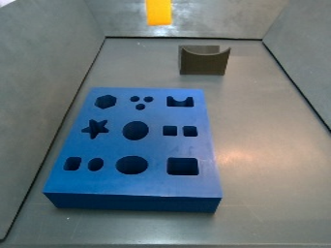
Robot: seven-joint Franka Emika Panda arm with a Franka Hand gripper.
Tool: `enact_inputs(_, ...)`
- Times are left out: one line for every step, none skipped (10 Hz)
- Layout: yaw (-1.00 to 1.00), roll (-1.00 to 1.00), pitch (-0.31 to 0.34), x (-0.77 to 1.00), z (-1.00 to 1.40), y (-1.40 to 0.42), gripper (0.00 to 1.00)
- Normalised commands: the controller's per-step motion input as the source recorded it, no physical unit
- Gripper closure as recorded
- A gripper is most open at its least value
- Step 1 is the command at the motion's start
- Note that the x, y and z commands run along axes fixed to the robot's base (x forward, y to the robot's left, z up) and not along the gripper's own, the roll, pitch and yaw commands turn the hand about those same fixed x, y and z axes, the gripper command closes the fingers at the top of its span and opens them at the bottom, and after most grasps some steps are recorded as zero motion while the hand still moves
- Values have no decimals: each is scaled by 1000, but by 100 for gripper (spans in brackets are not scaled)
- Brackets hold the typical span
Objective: Insert the arch object.
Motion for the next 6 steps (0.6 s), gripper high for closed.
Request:
enact_inputs(-1000,9,-9,0,-560,0,100)
enact_inputs(-1000,13,-1,0,-574,0,100)
enact_inputs(-1000,13,-1,0,-577,0,100)
enact_inputs(-1000,13,-1,0,-577,0,100)
enact_inputs(-1000,11,-3,0,-571,0,100)
enact_inputs(-1000,14,0,0,-580,0,100)
